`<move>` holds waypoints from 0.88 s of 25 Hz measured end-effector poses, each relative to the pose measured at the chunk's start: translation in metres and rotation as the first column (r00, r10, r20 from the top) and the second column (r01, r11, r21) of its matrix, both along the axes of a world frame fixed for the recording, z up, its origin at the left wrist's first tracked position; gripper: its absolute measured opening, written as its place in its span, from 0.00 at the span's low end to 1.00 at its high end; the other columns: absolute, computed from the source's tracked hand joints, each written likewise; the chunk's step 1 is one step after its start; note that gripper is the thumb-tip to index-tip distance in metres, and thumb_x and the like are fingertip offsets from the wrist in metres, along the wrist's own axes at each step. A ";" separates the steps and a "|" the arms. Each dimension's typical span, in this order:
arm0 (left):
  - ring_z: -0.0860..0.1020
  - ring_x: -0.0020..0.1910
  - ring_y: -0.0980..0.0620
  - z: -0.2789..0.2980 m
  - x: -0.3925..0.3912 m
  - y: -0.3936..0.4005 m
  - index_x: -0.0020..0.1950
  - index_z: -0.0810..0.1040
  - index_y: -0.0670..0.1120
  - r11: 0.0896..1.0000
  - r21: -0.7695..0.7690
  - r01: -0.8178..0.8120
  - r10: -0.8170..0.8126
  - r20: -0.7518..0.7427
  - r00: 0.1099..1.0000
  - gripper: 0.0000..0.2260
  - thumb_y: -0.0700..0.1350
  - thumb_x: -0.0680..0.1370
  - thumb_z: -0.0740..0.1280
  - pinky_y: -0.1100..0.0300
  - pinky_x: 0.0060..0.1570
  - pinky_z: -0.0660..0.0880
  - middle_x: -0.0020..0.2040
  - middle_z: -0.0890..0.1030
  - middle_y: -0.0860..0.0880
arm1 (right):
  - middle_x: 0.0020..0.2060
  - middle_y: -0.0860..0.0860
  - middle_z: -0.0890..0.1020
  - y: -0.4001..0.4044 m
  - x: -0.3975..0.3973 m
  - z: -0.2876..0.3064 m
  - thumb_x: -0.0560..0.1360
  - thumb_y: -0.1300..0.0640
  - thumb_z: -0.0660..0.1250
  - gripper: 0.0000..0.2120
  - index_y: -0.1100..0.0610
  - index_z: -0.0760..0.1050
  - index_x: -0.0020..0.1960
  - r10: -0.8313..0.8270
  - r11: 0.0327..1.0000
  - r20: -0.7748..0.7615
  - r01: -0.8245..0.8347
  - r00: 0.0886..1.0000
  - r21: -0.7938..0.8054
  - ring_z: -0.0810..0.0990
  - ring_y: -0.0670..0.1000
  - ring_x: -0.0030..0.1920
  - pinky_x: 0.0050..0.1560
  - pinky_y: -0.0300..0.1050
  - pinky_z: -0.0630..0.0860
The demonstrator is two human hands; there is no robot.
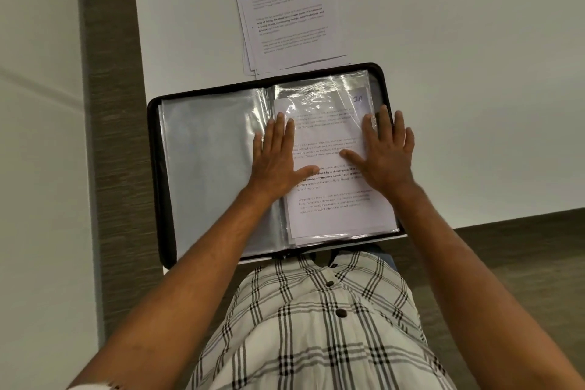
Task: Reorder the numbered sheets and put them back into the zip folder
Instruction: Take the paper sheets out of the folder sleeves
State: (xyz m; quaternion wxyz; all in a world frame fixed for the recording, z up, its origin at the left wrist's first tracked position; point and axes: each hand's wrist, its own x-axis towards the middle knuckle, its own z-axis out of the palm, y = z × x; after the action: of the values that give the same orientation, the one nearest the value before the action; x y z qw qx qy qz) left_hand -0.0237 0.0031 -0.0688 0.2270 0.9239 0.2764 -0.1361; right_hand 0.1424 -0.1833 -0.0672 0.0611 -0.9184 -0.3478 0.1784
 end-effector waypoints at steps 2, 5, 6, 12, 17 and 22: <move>0.31 0.80 0.47 -0.001 0.000 0.000 0.82 0.34 0.48 1.000 -0.007 0.002 -0.002 0.008 1.000 0.54 0.75 0.74 0.61 0.44 0.76 0.32 0.82 0.30 0.48 | 0.84 0.56 0.52 0.000 0.000 0.002 0.79 0.30 0.60 0.40 0.49 0.58 0.83 0.019 0.999 0.033 -0.020 0.999 0.047 0.49 0.64 0.83 0.78 0.67 0.53; 0.31 0.80 0.47 0.000 0.000 -0.001 0.82 0.34 0.48 1.000 -0.010 0.002 -0.002 0.017 1.000 0.53 0.75 0.74 0.61 0.45 0.76 0.31 0.82 0.30 0.48 | 0.80 0.56 0.61 0.002 -0.005 0.006 0.78 0.36 0.69 0.34 0.47 0.66 0.80 0.002 0.992 0.013 -0.004 1.000 0.126 0.61 0.63 0.77 0.72 0.63 0.64; 0.31 0.80 0.47 0.000 0.000 0.000 0.83 0.34 0.48 1.000 -0.010 0.000 0.000 0.020 1.000 0.53 0.74 0.74 0.61 0.45 0.76 0.31 0.82 0.30 0.48 | 0.78 0.56 0.64 0.004 -0.006 0.008 0.78 0.40 0.72 0.33 0.48 0.69 0.79 -0.009 0.984 -0.014 0.011 1.000 0.179 0.64 0.62 0.74 0.70 0.62 0.67; 0.37 0.82 0.47 0.001 0.002 0.001 0.84 0.42 0.48 0.999 -0.034 -0.032 0.034 0.060 0.998 0.49 0.70 0.75 0.65 0.43 0.79 0.36 0.83 0.36 0.47 | 0.69 0.51 0.71 0.014 0.002 0.021 0.75 0.45 0.77 0.33 0.48 0.71 0.77 -0.139 0.851 -0.409 0.320 0.902 0.416 0.73 0.45 0.61 0.60 0.40 0.78; 0.51 0.82 0.45 0.011 0.029 0.023 0.83 0.53 0.48 0.996 -0.032 -0.089 0.093 0.166 0.982 0.40 0.66 0.79 0.63 0.41 0.79 0.48 0.83 0.52 0.45 | 0.58 0.49 0.82 0.014 0.014 0.037 0.77 0.45 0.75 0.28 0.53 0.73 0.73 -0.239 0.685 -0.706 0.631 0.667 0.364 0.83 0.47 0.52 0.54 0.45 0.83; 0.62 0.79 0.46 0.032 0.080 0.060 0.82 0.59 0.51 0.989 -0.092 -0.116 0.135 0.238 0.962 0.32 0.60 0.82 0.64 0.45 0.76 0.53 0.80 0.65 0.48 | 0.53 0.52 0.87 0.009 0.013 0.043 0.82 0.52 0.71 0.13 0.59 0.80 0.62 -0.195 0.675 -0.753 0.643 0.628 0.361 0.89 0.52 0.48 0.52 0.56 0.86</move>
State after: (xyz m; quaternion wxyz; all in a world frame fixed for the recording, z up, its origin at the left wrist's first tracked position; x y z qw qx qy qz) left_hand 0.0560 0.0633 -0.0365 0.3027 0.9048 0.2989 -0.0174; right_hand 0.1552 -0.1738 -0.0242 0.5100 -0.7797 -0.1009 0.3491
